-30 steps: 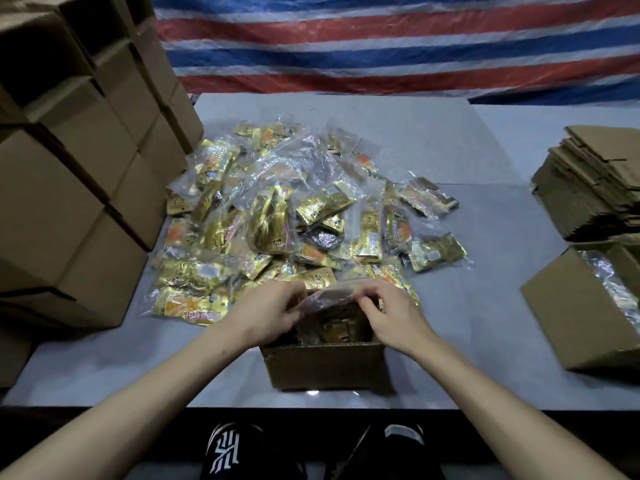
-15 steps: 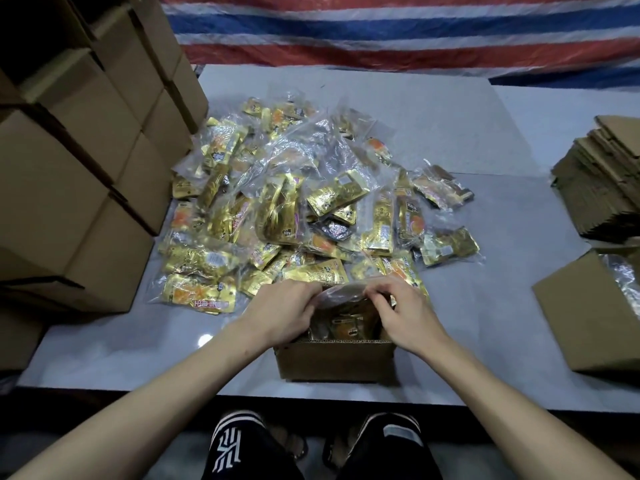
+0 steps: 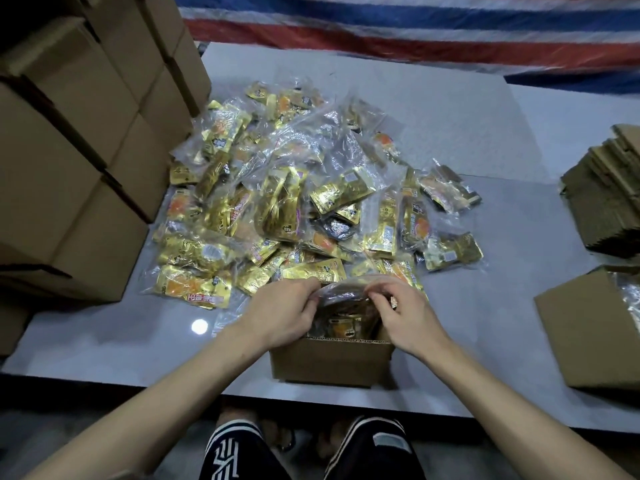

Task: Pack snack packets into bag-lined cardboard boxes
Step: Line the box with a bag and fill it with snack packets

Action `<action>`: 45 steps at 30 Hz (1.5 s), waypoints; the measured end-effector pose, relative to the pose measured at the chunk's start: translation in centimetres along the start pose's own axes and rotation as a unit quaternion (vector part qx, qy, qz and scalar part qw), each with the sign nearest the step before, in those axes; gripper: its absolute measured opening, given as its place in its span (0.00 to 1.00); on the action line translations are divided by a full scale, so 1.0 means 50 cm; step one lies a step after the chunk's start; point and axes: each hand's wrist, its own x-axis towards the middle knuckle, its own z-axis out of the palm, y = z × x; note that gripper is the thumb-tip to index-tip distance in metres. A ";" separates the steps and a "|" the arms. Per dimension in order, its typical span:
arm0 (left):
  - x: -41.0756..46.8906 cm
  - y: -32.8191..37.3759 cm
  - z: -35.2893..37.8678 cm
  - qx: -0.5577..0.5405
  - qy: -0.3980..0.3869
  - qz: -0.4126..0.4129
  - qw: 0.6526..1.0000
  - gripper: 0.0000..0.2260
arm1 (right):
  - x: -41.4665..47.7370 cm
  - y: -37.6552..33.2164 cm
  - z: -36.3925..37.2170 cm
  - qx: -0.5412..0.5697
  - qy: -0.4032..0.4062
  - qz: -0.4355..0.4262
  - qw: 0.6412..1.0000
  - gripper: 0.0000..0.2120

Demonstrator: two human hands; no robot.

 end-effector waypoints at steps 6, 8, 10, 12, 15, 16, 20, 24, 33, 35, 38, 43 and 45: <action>-0.010 0.004 -0.006 -0.014 -0.009 -0.004 1.000 0.05 | -0.013 -0.007 -0.005 -0.014 -0.005 -0.007 1.000 0.09; -0.009 0.001 -0.008 -0.020 -0.011 0.007 1.000 0.05 | -0.018 -0.006 -0.002 -0.004 0.009 -0.007 1.000 0.08; -0.010 -0.001 -0.004 -0.025 -0.007 0.014 1.000 0.06 | -0.022 -0.005 0.002 0.003 0.020 -0.005 1.000 0.08; -0.014 -0.003 0.001 -0.030 0.000 0.021 0.999 0.08 | -0.024 -0.008 0.003 0.002 0.028 -0.005 1.000 0.08; -0.026 -0.004 0.003 -0.034 0.014 0.036 0.999 0.07 | -0.029 -0.013 0.002 -0.011 0.022 -0.020 0.999 0.09; -0.028 -0.004 0.002 -0.042 0.026 0.042 0.998 0.05 | -0.031 -0.014 -0.001 -0.011 0.018 -0.029 0.999 0.09; -0.021 -0.014 -0.008 -0.081 0.051 0.053 0.994 0.05 | -0.032 -0.003 -0.014 0.024 -0.005 -0.057 0.998 0.13; -0.018 -0.019 -0.012 -0.120 0.089 0.086 0.985 0.11 | -0.028 0.008 -0.025 0.060 -0.018 -0.079 0.995 0.19; -0.046 -0.031 -0.027 -0.029 0.100 0.154 0.983 0.10 | -0.036 -0.008 -0.033 0.040 0.021 -0.160 0.986 0.25; -0.050 -0.030 -0.037 0.003 0.104 0.147 0.984 0.11 | -0.033 -0.010 -0.030 -0.034 0.056 -0.236 0.970 0.19; -0.051 -0.021 -0.042 0.033 0.060 0.162 0.984 0.06 | -0.033 -0.019 -0.021 -0.148 0.015 -0.271 0.951 0.17; -0.039 0.004 -0.032 0.097 -0.151 0.150 0.972 0.06 | -0.021 -0.029 -0.027 -0.148 -0.048 -0.203 0.967 0.13; -0.032 0.005 -0.026 0.132 -0.187 0.128 0.965 0.01 | -0.018 -0.027 -0.032 -0.132 -0.098 -0.159 0.973 0.15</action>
